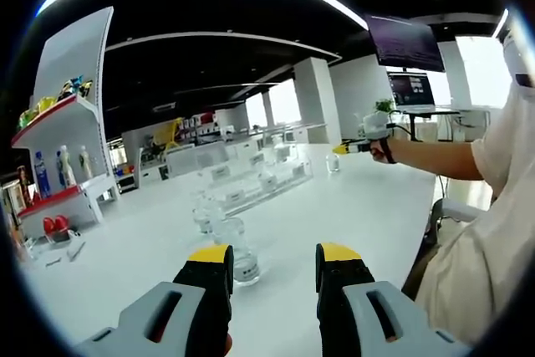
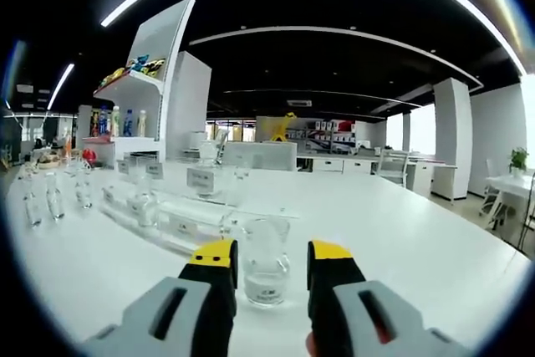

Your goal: Identify the label on the chemical reagent bottle, grasp the chemical reagent bottle, and place it in the designated position on the reagent rack

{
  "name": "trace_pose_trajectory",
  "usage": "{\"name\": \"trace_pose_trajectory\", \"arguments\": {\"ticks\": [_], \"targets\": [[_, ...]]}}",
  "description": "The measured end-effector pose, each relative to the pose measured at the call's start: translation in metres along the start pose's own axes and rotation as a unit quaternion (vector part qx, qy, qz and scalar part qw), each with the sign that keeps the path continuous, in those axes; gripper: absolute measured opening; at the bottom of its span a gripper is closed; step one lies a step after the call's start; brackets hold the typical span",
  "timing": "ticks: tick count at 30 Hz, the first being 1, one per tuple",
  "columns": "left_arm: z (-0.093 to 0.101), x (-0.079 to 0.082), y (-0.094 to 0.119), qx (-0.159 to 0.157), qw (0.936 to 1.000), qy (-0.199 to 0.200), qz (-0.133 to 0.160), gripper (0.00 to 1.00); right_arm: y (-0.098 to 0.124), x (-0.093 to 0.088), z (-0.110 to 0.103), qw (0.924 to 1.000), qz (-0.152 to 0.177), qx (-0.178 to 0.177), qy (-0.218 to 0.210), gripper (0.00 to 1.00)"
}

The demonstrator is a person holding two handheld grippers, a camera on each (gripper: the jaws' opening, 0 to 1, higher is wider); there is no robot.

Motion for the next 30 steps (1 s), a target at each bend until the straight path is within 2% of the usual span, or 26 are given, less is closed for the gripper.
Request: {"name": "trace_pose_trajectory", "arguments": {"ticks": [15,30], "targets": [[-0.006,-0.001,0.004,0.008,1.0000,0.004,0.003,0.40,-0.006,-0.001,-0.007,1.0000,-0.005,0.003,0.003,0.32],[-0.013,-0.004,0.008,0.019,0.9998,0.009,0.005,0.40,-0.022,-0.011,-0.007,0.9998,-0.021,0.001,0.004,0.30]]}}
Point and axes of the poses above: the point that each gripper's makers call its tool centre point, and the gripper's own axes: y roughly backward along the fingers, z roughly to its right, x roughly out of its top, the point moved 7 cm from there along y, roughly backward along the fingers, and after that the axes turned 3 degrees about -z, right-handed, at the moved point
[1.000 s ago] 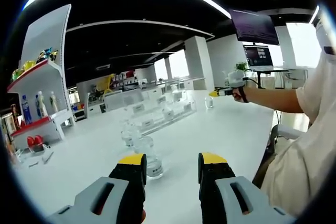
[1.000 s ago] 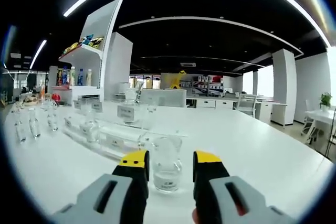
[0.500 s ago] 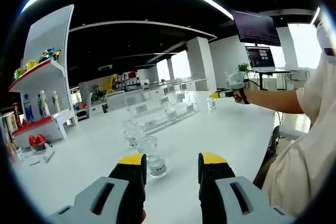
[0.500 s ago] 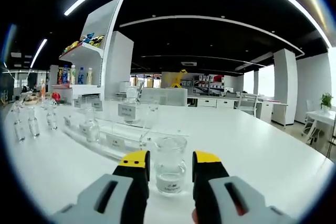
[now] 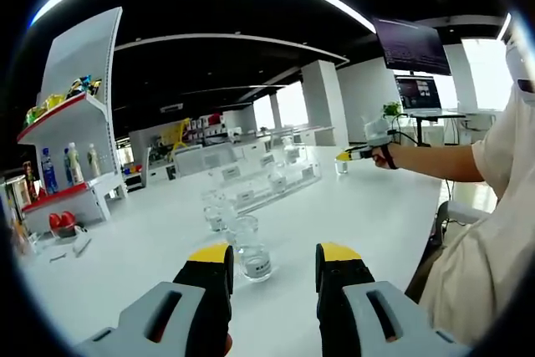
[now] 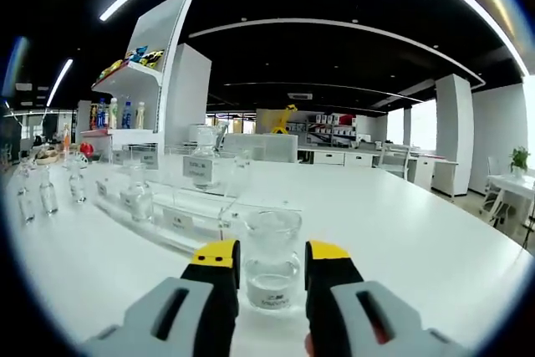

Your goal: Identify the label on the chemical reagent bottle, grasp the chemical reagent bottle, and place it in the designated position on the reagent rack

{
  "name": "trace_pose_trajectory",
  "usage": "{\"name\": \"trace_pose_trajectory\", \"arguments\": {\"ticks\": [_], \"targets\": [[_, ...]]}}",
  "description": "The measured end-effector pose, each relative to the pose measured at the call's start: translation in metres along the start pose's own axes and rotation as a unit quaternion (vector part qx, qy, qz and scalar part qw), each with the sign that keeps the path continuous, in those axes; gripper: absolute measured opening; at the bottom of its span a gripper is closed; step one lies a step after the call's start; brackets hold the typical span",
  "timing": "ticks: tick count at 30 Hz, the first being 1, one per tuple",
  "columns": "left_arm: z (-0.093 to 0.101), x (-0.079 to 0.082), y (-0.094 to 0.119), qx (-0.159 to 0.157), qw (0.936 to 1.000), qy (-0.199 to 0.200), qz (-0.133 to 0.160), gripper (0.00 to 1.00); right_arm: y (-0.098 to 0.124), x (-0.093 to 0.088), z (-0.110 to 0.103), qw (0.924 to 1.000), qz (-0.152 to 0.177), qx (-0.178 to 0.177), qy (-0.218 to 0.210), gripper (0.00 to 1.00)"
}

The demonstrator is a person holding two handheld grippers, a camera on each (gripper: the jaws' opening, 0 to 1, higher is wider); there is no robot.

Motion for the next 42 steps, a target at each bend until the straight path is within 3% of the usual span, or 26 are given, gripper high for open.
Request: {"name": "trace_pose_trajectory", "arguments": {"ticks": [42], "targets": [[-0.0033,-0.0009,0.0004,0.010,0.9999,-0.005,-0.004,0.40,-0.0019,0.0014,-0.0001,0.9996,0.006,-0.009,-0.027,0.20]]}}
Point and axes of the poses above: the point that each gripper's makers call its tool centre point, and the gripper's own axes: y roughly backward along the fingers, z roughly to its right, x roughly out of its top, the point moved 7 cm from there along y, roughly backward along the fingers, and after that the axes turned 3 degrees about -z, right-handed, at the moved point
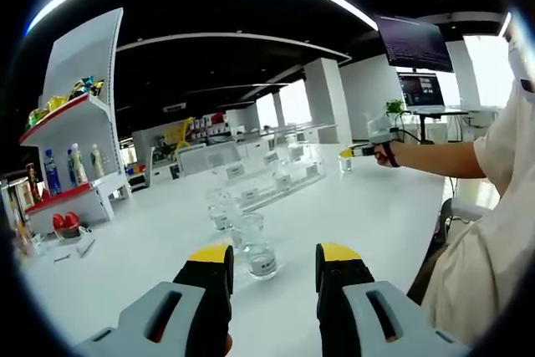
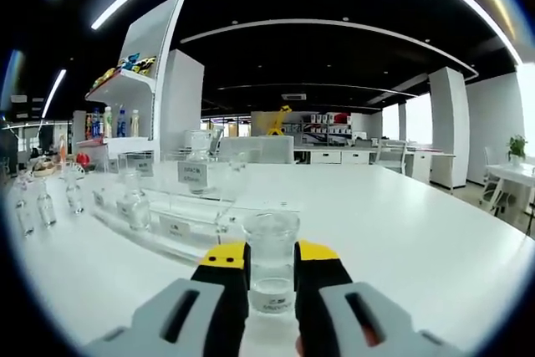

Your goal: Identify the label on the chemical reagent bottle, grasp the chemical reagent bottle, and place it in the designated position on the reagent rack

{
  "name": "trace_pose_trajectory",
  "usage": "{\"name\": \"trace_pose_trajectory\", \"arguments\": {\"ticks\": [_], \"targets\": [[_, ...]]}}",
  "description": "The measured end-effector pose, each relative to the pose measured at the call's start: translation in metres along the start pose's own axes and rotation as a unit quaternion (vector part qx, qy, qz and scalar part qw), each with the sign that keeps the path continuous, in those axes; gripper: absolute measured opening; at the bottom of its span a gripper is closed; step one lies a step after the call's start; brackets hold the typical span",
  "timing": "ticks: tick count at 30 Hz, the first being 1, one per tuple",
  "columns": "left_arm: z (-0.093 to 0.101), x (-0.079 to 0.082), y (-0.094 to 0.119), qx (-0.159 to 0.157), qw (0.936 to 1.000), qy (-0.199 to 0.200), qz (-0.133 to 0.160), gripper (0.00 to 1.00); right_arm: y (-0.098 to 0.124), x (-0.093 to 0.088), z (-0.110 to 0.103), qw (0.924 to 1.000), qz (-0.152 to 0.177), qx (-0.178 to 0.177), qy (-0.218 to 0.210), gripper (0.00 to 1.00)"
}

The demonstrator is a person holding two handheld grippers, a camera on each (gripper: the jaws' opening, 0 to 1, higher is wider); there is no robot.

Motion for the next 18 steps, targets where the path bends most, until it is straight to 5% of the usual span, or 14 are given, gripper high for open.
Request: {"name": "trace_pose_trajectory", "arguments": {"ticks": [18], "targets": [[0.0001,0.0001,-0.0012,-0.002,1.0000,-0.001,-0.002,0.40,-0.0005,0.0008,0.0015,1.0000,0.002,-0.004,0.007,0.19]]}}
Point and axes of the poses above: the point that each gripper's makers call its tool centre point, and the gripper's own axes: y roughly backward along the fingers, z roughly to its right, x roughly out of its top, the point moved 7 cm from there along y, roughly backward along the fingers, and after that the axes turned 3 degrees about -z, right-handed, at the moved point
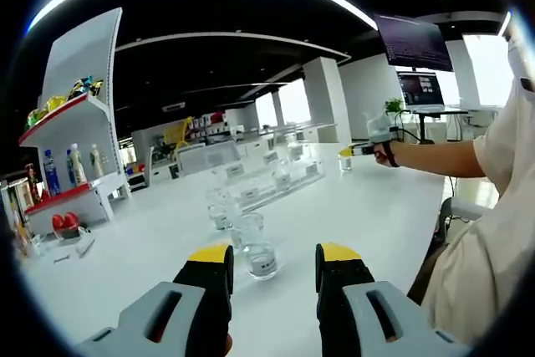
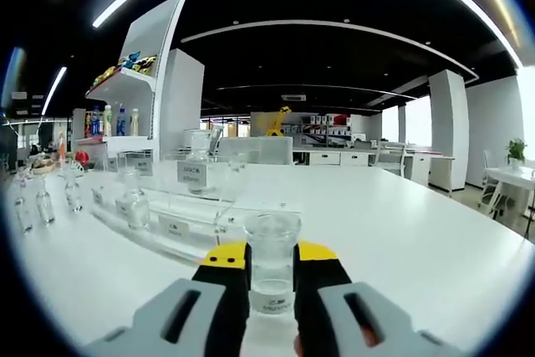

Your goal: Identify the label on the chemical reagent bottle, grasp the chemical reagent bottle, and place it in the designated position on the reagent rack

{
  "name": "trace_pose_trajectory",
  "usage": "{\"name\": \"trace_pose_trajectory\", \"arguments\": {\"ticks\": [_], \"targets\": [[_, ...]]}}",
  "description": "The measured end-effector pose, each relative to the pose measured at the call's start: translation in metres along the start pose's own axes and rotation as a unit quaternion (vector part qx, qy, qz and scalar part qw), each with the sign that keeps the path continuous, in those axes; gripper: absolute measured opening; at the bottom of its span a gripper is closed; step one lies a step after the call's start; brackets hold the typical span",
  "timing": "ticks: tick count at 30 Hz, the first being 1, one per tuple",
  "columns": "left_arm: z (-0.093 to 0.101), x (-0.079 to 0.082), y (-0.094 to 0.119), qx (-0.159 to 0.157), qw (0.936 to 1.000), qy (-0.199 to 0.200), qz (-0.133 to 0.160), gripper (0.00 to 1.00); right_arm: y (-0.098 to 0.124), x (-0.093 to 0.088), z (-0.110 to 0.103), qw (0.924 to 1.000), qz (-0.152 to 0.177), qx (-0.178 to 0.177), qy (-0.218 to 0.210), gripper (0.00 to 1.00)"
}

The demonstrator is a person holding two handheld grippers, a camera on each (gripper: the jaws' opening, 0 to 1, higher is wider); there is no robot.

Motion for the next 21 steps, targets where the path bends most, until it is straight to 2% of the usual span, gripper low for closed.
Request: {"name": "trace_pose_trajectory", "arguments": {"ticks": [13,21], "targets": [[0.000,0.000,-0.002,-0.002,1.0000,0.000,-0.002,0.40,0.003,0.005,-0.002,0.9999,0.012,-0.002,0.004,0.19],[0.001,-0.001,-0.003,-0.003,1.0000,0.000,-0.004,0.40,0.008,0.013,-0.002,0.9996,0.026,0.000,0.005,0.19]]}}
Point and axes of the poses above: the point that each gripper's makers call its tool centre point, and the gripper's own axes: y roughly backward along the fingers, z roughly to its right, x roughly out of its top, the point moved 7 cm from there along y, roughly backward along the fingers, and after that the axes turned 3 degrees about -z, right-handed, at the moved point
